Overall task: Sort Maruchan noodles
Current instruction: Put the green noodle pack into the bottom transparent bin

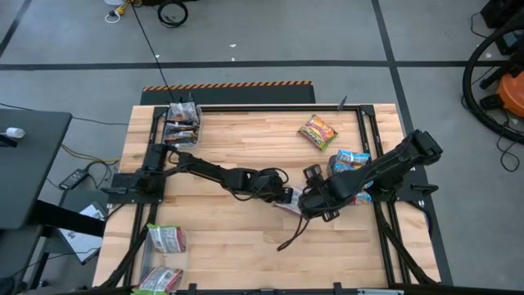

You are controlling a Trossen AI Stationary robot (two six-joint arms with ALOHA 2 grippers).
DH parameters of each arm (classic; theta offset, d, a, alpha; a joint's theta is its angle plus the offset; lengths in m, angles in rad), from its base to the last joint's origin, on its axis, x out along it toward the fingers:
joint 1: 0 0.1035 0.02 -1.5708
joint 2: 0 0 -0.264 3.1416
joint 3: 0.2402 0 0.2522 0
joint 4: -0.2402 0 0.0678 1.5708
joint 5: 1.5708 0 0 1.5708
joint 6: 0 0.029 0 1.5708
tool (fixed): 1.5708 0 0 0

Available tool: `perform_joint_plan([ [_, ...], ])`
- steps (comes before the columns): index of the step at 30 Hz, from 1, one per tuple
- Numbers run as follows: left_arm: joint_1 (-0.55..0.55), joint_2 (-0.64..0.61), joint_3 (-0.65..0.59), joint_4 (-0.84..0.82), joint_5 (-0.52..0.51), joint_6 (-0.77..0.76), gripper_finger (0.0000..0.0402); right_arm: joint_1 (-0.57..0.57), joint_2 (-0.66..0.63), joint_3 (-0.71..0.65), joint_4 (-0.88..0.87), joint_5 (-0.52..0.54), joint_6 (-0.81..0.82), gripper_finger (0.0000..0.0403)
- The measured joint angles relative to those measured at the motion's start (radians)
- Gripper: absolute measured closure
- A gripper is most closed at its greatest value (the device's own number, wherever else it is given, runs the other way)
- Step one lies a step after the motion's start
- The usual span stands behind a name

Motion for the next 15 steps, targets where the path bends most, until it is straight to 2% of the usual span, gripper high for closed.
perform_joint_plan([
  [3, -0.009, -0.07, -0.001, -0.127, -0.022, 0.096, 0.0272, 0.008, -0.005, 0.103, -0.145, 0.033, 0.06, 0.0212],
  [7, -0.036, -0.199, -0.001, -0.313, -0.059, 0.259, 0.0271, 0.034, -0.023, 0.204, -0.253, 0.077, 0.166, 0.0213],
  [12, -0.111, -0.405, -0.001, -0.52, -0.108, 0.432, 0.0271, 0.076, -0.062, 0.246, -0.238, 0.116, 0.303, 0.0214],
  [15, -0.196, -0.536, -0.001, -0.644, -0.116, 0.545, 0.0273, 0.097, -0.07, 0.243, -0.203, 0.129, 0.356, 0.0214],
])
